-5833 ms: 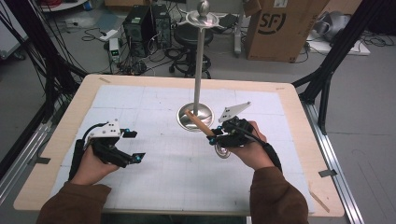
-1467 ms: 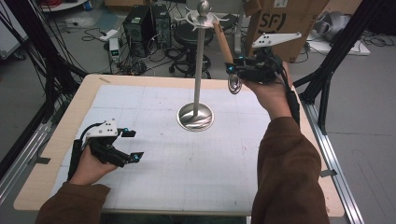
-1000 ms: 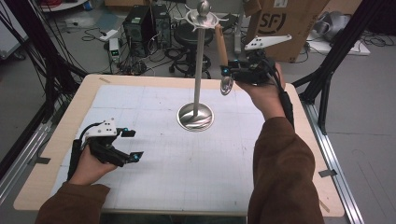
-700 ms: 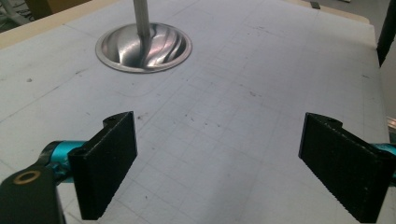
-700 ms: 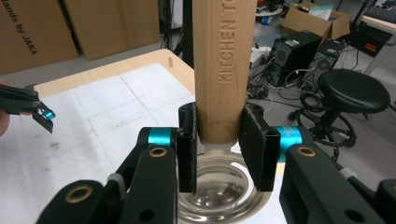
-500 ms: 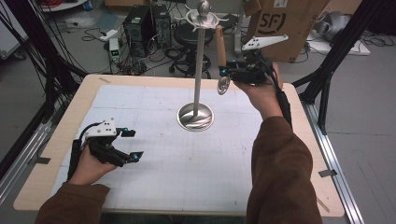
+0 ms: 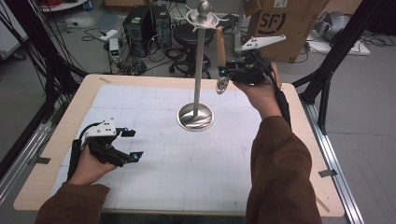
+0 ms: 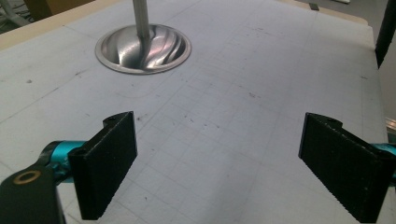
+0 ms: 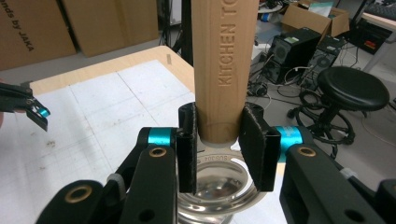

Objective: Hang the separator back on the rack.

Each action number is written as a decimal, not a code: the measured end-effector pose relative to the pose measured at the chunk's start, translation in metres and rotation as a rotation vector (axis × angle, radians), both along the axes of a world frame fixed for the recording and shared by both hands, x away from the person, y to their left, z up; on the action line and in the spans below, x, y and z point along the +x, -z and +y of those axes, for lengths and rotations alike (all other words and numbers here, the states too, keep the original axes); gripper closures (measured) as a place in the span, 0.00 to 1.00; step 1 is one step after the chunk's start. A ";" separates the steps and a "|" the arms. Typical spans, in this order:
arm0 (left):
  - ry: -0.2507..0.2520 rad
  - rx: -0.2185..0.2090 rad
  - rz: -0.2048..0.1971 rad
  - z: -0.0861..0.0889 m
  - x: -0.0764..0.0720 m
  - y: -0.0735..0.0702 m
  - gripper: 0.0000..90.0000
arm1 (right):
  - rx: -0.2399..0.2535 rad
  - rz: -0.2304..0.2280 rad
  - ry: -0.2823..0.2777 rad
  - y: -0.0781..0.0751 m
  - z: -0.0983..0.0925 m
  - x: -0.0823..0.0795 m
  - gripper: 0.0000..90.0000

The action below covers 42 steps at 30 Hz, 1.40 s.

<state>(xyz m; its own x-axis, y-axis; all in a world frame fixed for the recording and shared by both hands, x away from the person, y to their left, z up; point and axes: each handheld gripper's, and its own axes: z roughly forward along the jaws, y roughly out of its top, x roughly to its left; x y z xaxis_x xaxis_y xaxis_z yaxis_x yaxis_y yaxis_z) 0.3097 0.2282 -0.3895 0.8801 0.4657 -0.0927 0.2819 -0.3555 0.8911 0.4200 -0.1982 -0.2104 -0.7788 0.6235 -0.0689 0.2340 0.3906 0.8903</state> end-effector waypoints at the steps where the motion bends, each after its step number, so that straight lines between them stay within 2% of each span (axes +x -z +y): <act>1: 0.002 0.001 -0.001 0.000 0.000 0.000 0.13 | -0.002 0.002 0.001 0.000 0.000 0.000 0.76; 22: 0.002 0.000 0.000 0.000 0.001 0.000 0.13 | -0.013 0.014 0.003 -0.001 0.004 0.003 0.75; 24: 0.002 0.003 0.000 0.000 0.001 0.000 0.13 | -0.016 0.018 -0.003 0.000 0.005 0.004 0.71; 27: 0.000 0.000 0.000 0.000 0.000 0.000 0.13 | -0.039 0.021 0.001 0.001 0.008 0.004 0.59; 35: 0.002 0.008 -0.003 0.001 0.000 0.000 0.13 | -0.030 0.018 0.014 -0.001 0.002 -0.001 0.52; 42: 0.004 0.006 -0.002 0.000 0.000 0.000 0.13 | -0.020 0.003 0.003 -0.005 -0.005 -0.013 0.49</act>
<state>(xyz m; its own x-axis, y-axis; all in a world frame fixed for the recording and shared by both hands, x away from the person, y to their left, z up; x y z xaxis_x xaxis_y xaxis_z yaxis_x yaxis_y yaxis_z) 0.3100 0.2280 -0.3896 0.8819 0.4631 -0.0885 0.2793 -0.3620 0.8894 0.4073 -0.2029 -0.2053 -0.7774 0.6241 -0.0792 0.2373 0.4075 0.8819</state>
